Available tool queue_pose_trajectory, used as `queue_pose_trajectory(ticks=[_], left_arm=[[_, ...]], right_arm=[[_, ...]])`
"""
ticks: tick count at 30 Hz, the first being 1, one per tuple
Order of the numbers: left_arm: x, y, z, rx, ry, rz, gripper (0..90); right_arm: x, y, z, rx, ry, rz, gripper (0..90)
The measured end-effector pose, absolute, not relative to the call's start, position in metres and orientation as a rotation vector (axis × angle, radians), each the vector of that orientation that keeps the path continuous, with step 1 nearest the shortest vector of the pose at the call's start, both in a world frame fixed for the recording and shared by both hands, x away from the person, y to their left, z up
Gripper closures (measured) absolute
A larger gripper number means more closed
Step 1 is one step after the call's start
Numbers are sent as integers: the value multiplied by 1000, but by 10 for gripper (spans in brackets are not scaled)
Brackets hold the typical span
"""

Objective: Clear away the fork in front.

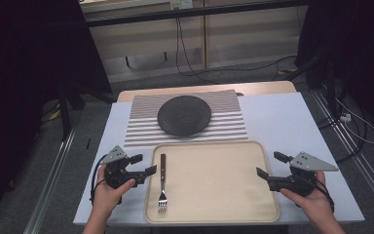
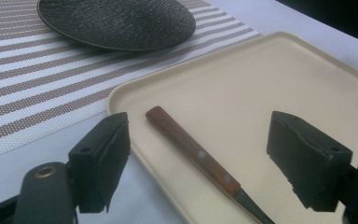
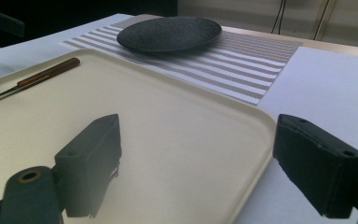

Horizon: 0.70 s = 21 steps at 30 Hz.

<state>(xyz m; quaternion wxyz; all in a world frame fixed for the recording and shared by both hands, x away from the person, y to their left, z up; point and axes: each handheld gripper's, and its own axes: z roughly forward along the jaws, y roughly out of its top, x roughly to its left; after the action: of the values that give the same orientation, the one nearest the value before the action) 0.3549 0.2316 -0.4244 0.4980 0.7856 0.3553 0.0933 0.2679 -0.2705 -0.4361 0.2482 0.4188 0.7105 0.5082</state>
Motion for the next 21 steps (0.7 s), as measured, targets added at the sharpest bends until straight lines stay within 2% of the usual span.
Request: queue_pose_trajectory(ticks=[21], left_arm=[[348,243,-427,1920,839,243,146]], right_arm=[[263,-277,-442,1140,1950,1383,151]])
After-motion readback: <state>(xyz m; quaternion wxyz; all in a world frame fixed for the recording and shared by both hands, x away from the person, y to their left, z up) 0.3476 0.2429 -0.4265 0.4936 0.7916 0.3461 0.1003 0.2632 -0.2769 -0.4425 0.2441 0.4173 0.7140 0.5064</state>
